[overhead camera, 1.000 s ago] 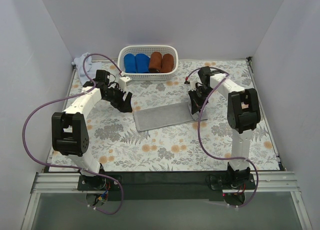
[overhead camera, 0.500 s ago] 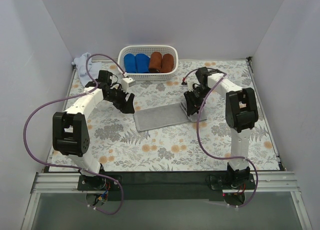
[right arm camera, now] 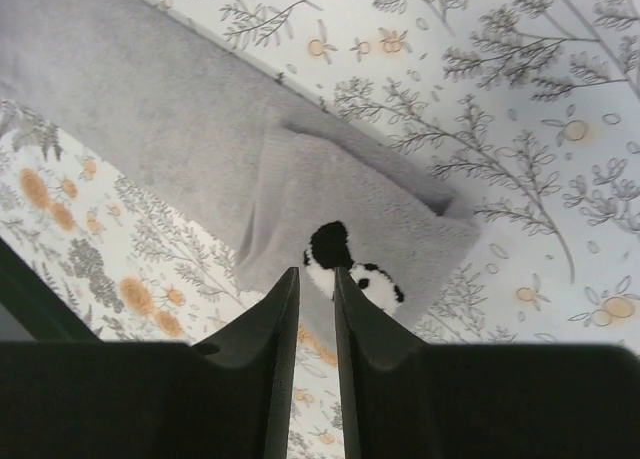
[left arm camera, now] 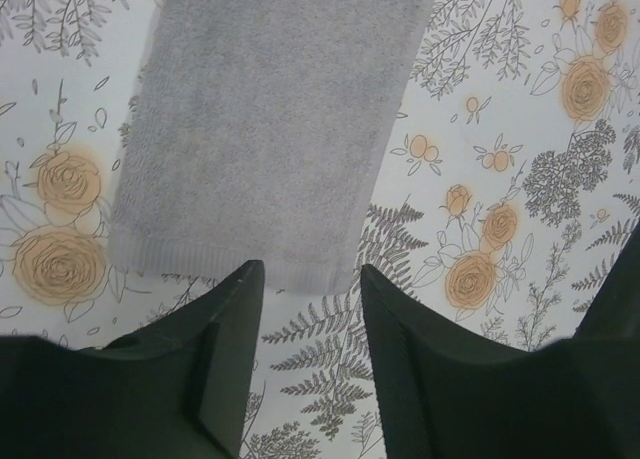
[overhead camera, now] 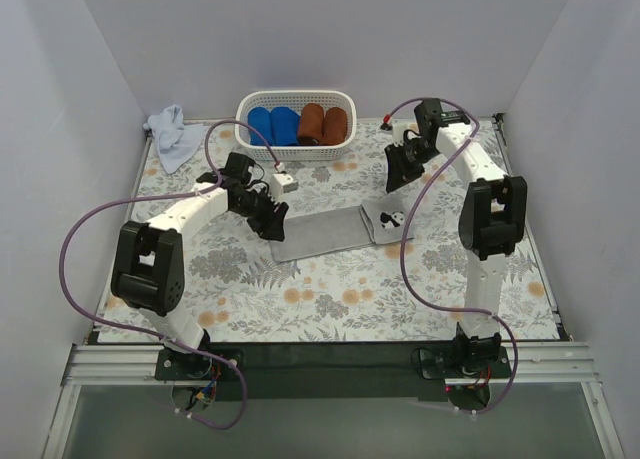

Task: Roll the towels
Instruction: Fold the towel

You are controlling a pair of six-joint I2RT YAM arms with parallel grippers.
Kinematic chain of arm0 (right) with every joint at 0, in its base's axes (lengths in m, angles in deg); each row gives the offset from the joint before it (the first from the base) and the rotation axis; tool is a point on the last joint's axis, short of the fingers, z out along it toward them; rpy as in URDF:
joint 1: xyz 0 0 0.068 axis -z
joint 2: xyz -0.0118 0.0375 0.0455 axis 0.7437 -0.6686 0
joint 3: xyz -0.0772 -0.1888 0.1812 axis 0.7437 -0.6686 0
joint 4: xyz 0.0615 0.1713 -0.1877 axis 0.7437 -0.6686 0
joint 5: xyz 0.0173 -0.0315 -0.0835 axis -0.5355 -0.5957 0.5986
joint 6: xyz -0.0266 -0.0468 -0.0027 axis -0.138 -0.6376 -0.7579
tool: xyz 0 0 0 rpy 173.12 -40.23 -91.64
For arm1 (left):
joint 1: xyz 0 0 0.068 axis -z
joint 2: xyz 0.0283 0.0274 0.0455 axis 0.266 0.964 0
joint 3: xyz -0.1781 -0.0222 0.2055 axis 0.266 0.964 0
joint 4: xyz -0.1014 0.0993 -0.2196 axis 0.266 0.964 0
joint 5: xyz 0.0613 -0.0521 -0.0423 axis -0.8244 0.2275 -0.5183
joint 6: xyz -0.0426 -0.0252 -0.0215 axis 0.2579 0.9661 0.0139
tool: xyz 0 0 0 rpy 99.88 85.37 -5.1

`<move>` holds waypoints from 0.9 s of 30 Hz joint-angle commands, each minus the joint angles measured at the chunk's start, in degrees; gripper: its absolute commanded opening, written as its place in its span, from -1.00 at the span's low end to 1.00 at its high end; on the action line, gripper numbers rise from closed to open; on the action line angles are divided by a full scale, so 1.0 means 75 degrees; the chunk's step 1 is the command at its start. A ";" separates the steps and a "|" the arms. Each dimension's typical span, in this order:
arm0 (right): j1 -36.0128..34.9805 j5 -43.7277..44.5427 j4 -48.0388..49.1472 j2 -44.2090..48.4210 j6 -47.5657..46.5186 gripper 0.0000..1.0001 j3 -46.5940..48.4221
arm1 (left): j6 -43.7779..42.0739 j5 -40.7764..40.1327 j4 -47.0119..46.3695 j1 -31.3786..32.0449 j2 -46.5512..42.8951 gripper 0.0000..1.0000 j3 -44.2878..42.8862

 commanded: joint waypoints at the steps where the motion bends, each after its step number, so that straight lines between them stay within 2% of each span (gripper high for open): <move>1: -0.0083 0.0472 -0.0033 -0.0557 -0.0231 -0.55 0.0441 | 0.0113 -0.0040 -0.0347 0.0209 0.0001 -0.24 0.0016; 6: -0.0094 0.0835 0.0273 -0.1015 -0.0219 -0.56 0.0431 | 0.0301 -0.0029 -0.0488 0.0420 0.0447 -0.33 -0.0019; 9: -0.0083 0.1022 0.0460 -0.1063 -0.0278 -0.61 -0.0072 | 0.0442 -0.0017 -0.0500 0.0420 0.0797 -0.38 -0.0043; 15: -0.0083 0.1187 0.0847 -0.0677 -0.0267 -0.70 -0.1572 | 0.0501 -0.0250 -0.0652 0.0408 0.1337 -0.41 -0.0124; 18: -0.0083 0.1071 0.0859 -0.0057 -0.0255 -0.69 -0.2509 | 0.0233 -0.0614 -0.0500 0.0292 0.1630 -0.41 -0.0417; 22: -0.0304 0.0591 0.0836 0.1078 -0.0372 -0.61 -0.3997 | -0.0504 -0.1024 -0.0418 0.0209 0.1993 -0.38 -0.1166; 24: -0.0504 0.0019 0.0801 0.1385 -0.0430 -0.56 -0.4675 | -0.0694 -0.1071 -0.0313 0.0209 0.2496 -0.36 -0.2055; 27: -0.0879 -0.1186 0.0660 0.1924 -0.0536 -0.48 -0.5007 | -0.1034 -0.1013 0.0097 0.0209 0.3431 -0.31 -0.3648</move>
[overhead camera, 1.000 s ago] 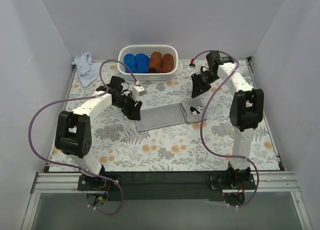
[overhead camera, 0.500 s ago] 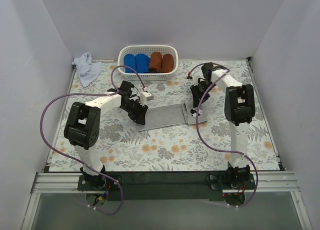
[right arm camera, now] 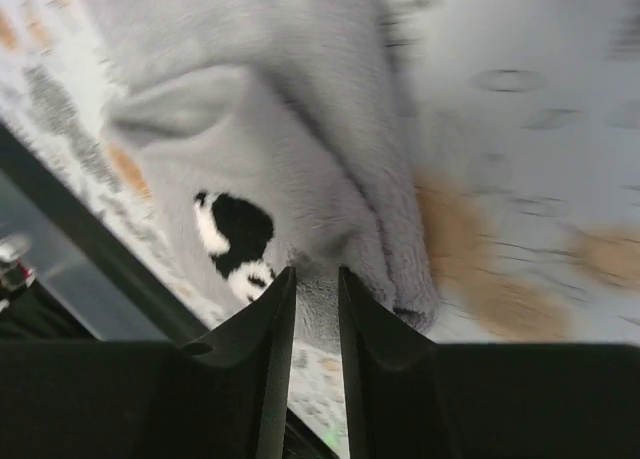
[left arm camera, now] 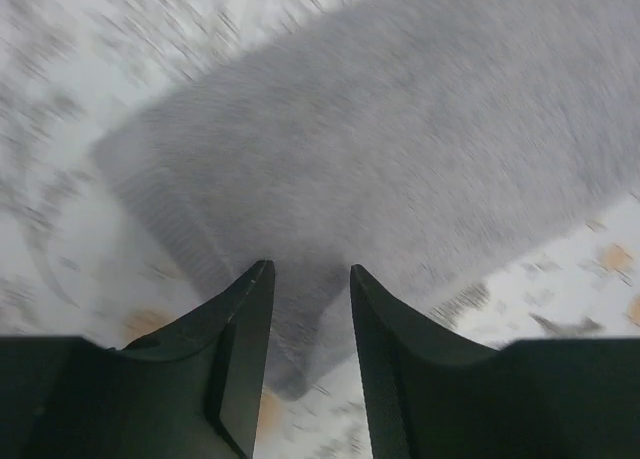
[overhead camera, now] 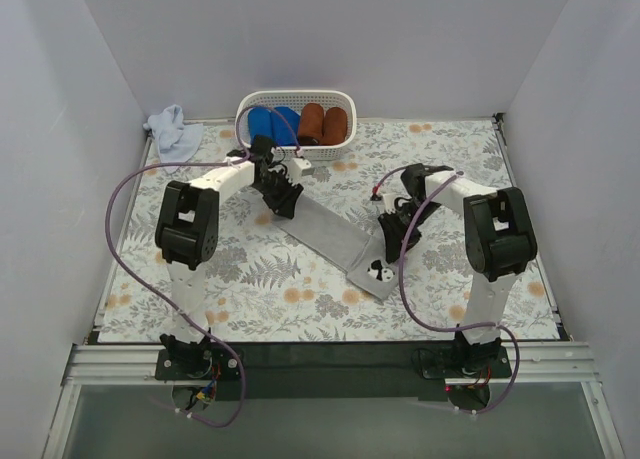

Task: Roll the towels
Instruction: Fold the towel

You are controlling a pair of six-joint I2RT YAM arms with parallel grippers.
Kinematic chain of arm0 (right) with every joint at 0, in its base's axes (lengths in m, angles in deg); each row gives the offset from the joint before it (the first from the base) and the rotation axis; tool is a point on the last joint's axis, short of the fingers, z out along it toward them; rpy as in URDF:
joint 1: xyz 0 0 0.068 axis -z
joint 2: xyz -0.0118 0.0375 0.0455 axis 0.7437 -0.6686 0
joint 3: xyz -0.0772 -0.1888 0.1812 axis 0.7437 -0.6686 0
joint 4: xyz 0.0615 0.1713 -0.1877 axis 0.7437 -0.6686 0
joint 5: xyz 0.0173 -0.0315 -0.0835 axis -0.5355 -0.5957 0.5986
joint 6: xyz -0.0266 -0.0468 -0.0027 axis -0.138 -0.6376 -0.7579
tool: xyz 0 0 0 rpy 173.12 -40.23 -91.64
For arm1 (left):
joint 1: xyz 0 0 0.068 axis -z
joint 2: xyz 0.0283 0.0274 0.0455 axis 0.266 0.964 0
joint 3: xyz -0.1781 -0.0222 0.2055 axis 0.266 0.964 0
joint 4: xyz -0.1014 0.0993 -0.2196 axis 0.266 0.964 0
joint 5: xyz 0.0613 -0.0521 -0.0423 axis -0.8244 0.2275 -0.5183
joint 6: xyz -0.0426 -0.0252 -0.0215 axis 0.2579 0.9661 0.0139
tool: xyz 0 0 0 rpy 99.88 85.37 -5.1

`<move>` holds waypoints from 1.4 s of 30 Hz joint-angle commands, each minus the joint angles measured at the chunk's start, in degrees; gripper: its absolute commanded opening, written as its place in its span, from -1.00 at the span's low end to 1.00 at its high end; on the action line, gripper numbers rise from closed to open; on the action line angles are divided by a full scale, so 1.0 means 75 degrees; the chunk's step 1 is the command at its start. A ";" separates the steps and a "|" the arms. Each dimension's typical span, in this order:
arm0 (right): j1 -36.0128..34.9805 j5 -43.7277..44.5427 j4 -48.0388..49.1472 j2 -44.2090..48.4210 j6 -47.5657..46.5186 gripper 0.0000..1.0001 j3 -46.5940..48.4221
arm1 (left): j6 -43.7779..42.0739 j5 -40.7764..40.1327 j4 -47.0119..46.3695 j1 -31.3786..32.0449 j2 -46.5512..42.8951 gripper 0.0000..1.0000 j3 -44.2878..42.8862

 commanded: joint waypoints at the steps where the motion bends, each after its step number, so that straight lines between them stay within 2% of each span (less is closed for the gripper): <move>1: -0.0364 -0.1555 -0.0281 0.0744 -0.0210 -0.46 -0.0205 | -0.0667 -0.0168 0.0412 -0.0056 0.0721 -0.28 -0.1668; 3: -0.0341 -0.1779 -0.0398 0.0863 -0.0174 -0.42 -0.0088 | -0.0703 -0.0005 0.0671 -0.0044 0.1108 -0.14 -0.2593; 6: -0.0107 -0.1722 -0.0469 0.1086 -0.0186 -0.38 0.0135 | -0.0668 0.0277 0.0848 -0.0056 0.0959 -0.07 -0.2740; 9: 0.0210 -0.1453 -0.0446 0.1157 -0.0256 -0.30 0.0205 | -0.0411 0.0348 0.0556 -0.0056 0.0175 -0.02 -0.2179; 13: 0.0246 -0.0937 -0.0387 0.0900 -0.0327 -0.26 0.0124 | 0.0316 0.0360 0.0192 -0.0056 -0.0996 -0.03 -0.0705; 15: 0.0246 -0.0644 -0.0329 0.0829 -0.0303 -0.25 0.0053 | 0.0503 0.0383 0.0133 -0.0044 -0.1209 -0.03 -0.0257; 19: 0.0234 -0.0385 -0.0352 0.0700 -0.0408 -0.23 -0.0145 | 0.0796 0.0360 0.0040 -0.0044 -0.1258 -0.06 0.0447; 27: 0.0164 -0.0513 -0.0305 0.0419 -0.0654 -0.24 -0.0732 | 0.1289 0.0301 -0.0218 0.0073 -0.0555 -0.13 0.0460; 31: 0.0128 -0.0794 -0.0223 0.0185 -0.0608 -0.33 -0.0803 | 0.1325 0.0149 -0.0335 0.0073 0.0054 -0.16 -0.0043; 35: 0.0047 -0.1333 -0.0083 -0.0073 -0.0433 -0.57 -0.0744 | 0.1196 -0.0261 -0.0617 0.0050 0.0769 -0.26 -0.0827; 39: 0.0046 -0.2457 0.0187 -0.0296 -0.0011 -0.51 -0.0639 | 0.0962 -0.0156 -0.0255 0.0026 0.1905 -0.28 -0.2443; 40: 0.0046 -0.2610 0.0199 -0.0285 -0.0010 -0.48 -0.0615 | 0.0927 -0.0086 -0.0022 0.0038 0.2093 -0.28 -0.3119; 42: 0.0035 -0.2705 0.0199 -0.0087 -0.0080 -0.41 -0.0673 | 0.0880 -0.0050 0.0167 0.0038 0.2516 -0.28 -0.3628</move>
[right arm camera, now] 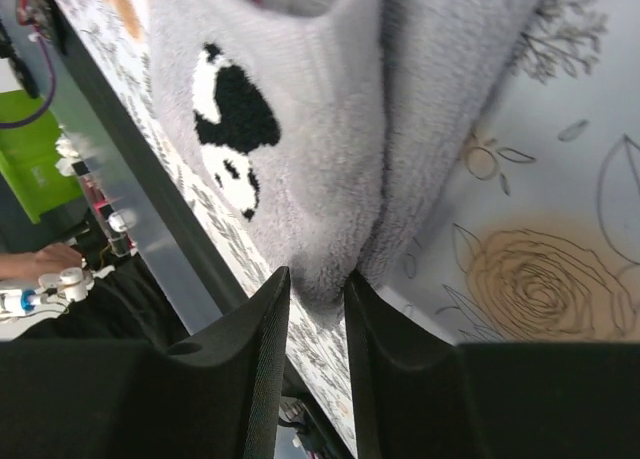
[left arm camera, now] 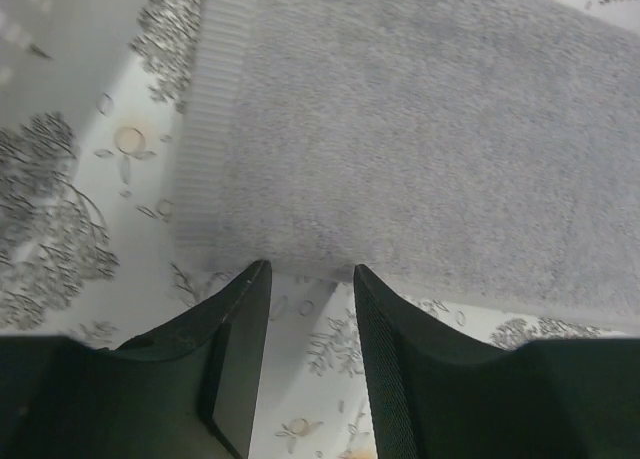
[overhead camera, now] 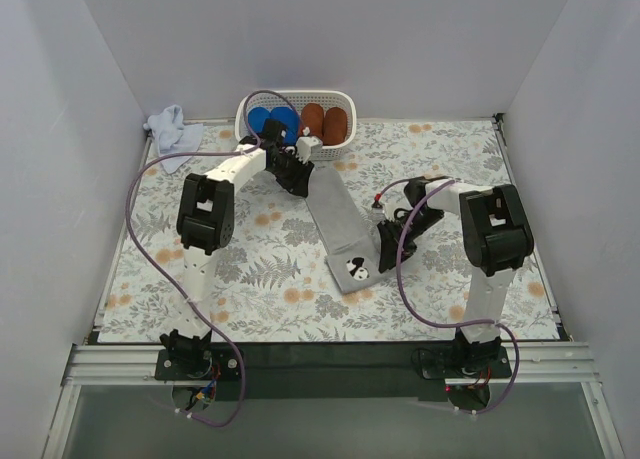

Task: Roll the towels
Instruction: Fold the towel

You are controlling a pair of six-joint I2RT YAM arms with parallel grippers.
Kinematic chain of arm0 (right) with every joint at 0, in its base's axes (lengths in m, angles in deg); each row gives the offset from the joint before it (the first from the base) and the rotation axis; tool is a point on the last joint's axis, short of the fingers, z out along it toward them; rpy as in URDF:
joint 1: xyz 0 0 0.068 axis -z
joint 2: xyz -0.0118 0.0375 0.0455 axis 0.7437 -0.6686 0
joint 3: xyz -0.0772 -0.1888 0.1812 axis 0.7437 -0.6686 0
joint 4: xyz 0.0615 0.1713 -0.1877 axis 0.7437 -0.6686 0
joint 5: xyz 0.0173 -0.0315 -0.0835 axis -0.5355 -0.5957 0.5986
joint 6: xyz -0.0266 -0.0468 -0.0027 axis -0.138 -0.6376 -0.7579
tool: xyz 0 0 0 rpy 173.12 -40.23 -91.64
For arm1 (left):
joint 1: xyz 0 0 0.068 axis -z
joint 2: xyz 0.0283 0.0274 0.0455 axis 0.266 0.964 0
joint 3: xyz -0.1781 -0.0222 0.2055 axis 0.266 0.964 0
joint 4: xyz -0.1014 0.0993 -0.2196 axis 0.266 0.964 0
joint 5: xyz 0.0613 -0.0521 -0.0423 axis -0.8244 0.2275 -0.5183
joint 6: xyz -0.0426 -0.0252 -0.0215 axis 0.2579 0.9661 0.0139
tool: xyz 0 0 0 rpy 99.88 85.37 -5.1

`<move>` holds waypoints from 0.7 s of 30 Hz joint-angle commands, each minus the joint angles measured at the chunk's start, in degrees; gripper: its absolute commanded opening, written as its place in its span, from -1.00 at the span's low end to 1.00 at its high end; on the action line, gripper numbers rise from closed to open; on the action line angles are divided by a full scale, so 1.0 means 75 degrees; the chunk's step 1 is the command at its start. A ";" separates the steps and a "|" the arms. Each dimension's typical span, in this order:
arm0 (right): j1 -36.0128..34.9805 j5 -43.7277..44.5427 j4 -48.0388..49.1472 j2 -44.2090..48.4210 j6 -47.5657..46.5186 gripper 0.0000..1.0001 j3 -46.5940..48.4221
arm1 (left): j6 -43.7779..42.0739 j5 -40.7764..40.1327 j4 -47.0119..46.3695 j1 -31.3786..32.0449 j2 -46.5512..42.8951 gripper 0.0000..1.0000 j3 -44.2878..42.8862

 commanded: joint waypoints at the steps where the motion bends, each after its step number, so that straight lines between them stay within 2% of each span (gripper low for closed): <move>1: -0.0041 -0.0849 0.0149 0.0269 0.0065 -0.39 0.0052 | -0.0254 -0.0176 0.0381 -0.0006 0.0526 -0.27 -0.0840; 4: -0.0006 -0.0581 0.0242 0.0703 0.0100 -0.38 -0.0135 | -0.0313 0.0022 0.0440 -0.0018 0.0305 -0.20 -0.1018; 8: 0.0111 -0.0100 0.0687 0.1160 0.0405 -0.39 -0.0194 | -0.0325 0.0644 0.0300 0.0006 -0.0550 -0.07 -0.0200; 13: 0.0088 -0.0064 0.0794 0.0857 0.0522 -0.38 -0.0065 | -0.0313 0.0821 0.0030 0.0146 -0.1336 -0.05 0.0751; 21: -0.0076 -0.0029 0.0794 0.0564 0.0546 -0.34 -0.0124 | -0.0290 0.0703 0.0007 0.0533 -0.1114 -0.04 0.0670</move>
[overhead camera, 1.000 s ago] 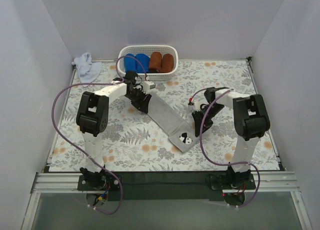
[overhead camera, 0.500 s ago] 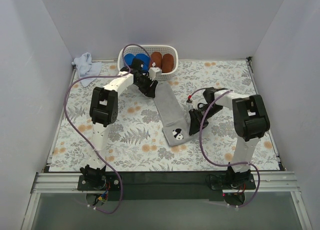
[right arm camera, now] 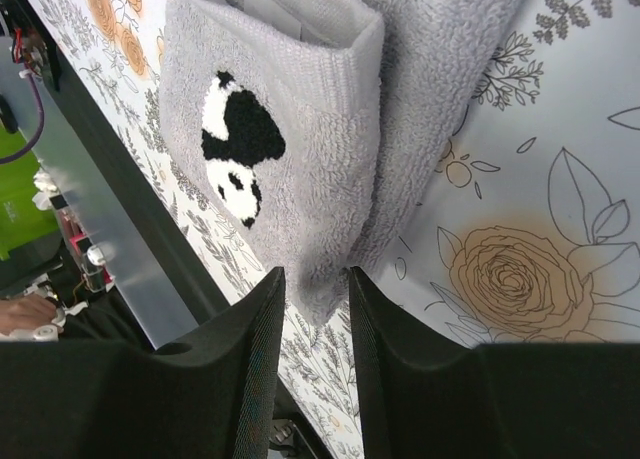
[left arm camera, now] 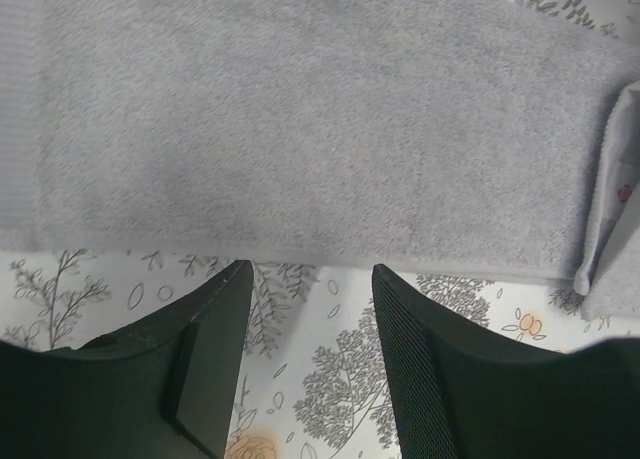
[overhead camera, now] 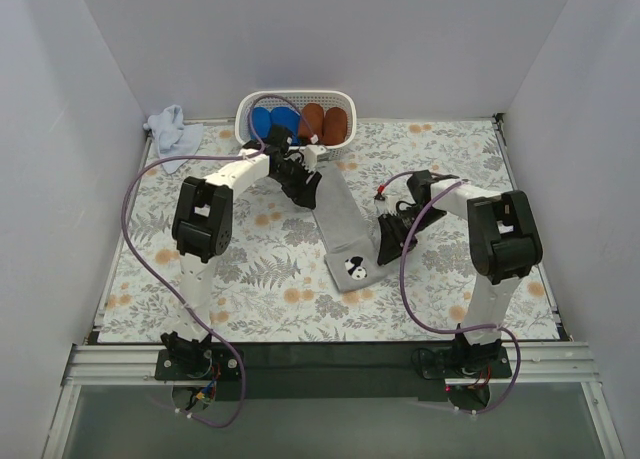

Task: Roll the towels
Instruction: Fold the towel, then roll the towel

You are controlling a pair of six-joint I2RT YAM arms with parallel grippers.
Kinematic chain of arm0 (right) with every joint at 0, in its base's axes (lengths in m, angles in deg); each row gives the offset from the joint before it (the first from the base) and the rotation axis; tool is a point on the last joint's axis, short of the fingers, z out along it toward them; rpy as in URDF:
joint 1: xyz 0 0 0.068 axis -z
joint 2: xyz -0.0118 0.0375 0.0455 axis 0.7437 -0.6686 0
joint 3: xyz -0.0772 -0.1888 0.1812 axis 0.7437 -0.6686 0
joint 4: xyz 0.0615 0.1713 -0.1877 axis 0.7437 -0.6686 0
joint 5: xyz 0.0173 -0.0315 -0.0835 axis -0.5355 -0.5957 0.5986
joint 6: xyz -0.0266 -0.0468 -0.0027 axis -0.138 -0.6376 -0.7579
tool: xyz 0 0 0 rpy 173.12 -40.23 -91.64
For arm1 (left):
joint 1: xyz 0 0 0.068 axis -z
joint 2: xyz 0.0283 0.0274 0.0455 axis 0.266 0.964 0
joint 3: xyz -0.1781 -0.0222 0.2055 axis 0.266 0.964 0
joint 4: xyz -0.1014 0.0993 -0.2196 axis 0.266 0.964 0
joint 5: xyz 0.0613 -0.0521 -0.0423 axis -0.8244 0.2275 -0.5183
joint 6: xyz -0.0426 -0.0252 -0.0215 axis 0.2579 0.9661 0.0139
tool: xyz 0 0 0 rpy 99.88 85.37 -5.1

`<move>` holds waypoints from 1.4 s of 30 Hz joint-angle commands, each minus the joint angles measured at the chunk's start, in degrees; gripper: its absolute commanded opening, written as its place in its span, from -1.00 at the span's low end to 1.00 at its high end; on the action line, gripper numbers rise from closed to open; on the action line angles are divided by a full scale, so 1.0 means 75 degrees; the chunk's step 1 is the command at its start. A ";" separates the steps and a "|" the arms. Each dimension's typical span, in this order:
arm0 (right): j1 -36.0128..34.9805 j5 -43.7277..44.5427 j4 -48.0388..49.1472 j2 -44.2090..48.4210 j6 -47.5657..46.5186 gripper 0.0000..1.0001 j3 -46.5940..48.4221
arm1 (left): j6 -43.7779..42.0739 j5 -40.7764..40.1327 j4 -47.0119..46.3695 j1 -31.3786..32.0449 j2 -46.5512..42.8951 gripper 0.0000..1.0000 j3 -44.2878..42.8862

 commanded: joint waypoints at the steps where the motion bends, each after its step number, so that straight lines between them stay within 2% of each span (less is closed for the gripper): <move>1: -0.0120 0.0035 0.0033 -0.0063 0.0044 -0.34 0.0039 | -0.0030 0.0135 -0.0127 0.0204 -0.0374 -0.04 -0.0068; 4: -0.0167 0.0035 0.0010 -0.0122 0.0033 -0.42 -0.0043 | 0.0017 0.0018 -0.0174 0.0286 -0.0210 -0.05 -0.0080; 6: -0.0179 0.0059 -0.0002 -0.0110 -0.0014 -0.68 -0.0171 | 0.0064 -0.0145 -0.0210 0.0286 -0.0082 -0.08 -0.0068; 7: -0.0190 0.0059 -0.0002 -0.0110 -0.0014 -0.68 -0.0207 | 0.0064 -0.0146 -0.0210 0.0286 -0.0046 -0.08 -0.0068; 8: -0.0179 0.0082 -0.0002 -0.0098 -0.0026 -0.84 -0.0253 | 0.0041 -0.0181 -0.0210 0.0286 0.0013 -0.14 -0.0056; 10: -0.0179 0.0129 -0.0014 -0.0040 -0.0038 -0.95 -0.0393 | -0.0041 -0.0310 -0.0093 0.0286 0.0199 -0.27 -0.0103; 12: -0.0190 0.0117 -0.0014 0.0053 -0.0038 -0.97 -0.0464 | -0.0135 -0.0345 0.0012 0.0286 0.0306 -0.39 -0.0138; 15: -0.0179 0.0094 -0.0014 0.0112 -0.0014 -0.97 -0.0535 | -0.0147 -0.0404 0.0025 0.0286 0.0411 -0.46 -0.0115; 22: -0.0190 0.0036 -0.0002 -0.0051 -0.0003 -0.97 -0.0593 | -0.0334 -0.0708 0.0036 0.0286 0.0552 -0.46 -0.0255; 27: -0.0342 -0.0444 0.0033 -0.0051 0.0021 -0.97 -0.0734 | -0.0580 -0.0838 0.0083 0.0286 0.0739 -0.46 -0.0524; 29: -0.0401 -0.0609 0.0056 -0.0005 0.0033 -0.88 -0.0734 | -0.0697 -0.0594 0.0095 0.0286 0.0786 -0.42 -0.0711; 30: -0.0413 -0.0447 0.0080 0.0193 0.0102 -0.77 -0.0781 | -0.0814 -0.0290 0.0118 0.0286 0.0798 -0.32 -0.0909; 31: -0.0413 -0.0445 0.0080 0.0195 0.0103 -0.77 -0.0781 | -0.0815 -0.0287 0.0118 0.0286 0.0798 -0.32 -0.0911; 32: -0.0402 -0.0352 0.0068 0.0253 0.0138 -0.55 -0.0804 | -0.0827 -0.0241 0.0130 0.0286 0.0833 -0.29 -0.0981; 34: -0.0285 -0.0083 -0.0002 0.0416 0.0138 -0.35 -0.0781 | -0.1013 -0.0089 0.0258 0.0286 0.0845 -0.21 -0.1261; 38: 0.0300 -0.0012 -0.0411 0.0710 -0.0259 -0.31 -0.0547 | -0.1214 0.0613 0.0599 0.0286 0.0460 -0.07 -0.1287; 41: 0.0583 -0.0023 -0.0424 0.1073 -0.0389 -0.31 -0.0173 | -0.1214 0.1199 0.0227 0.0298 -0.0488 0.05 -0.0495; 42: 0.0583 -0.0267 -0.0412 0.1213 -0.0378 -0.31 0.0095 | -0.1214 0.1236 0.0061 0.0309 -0.1129 0.09 -0.0211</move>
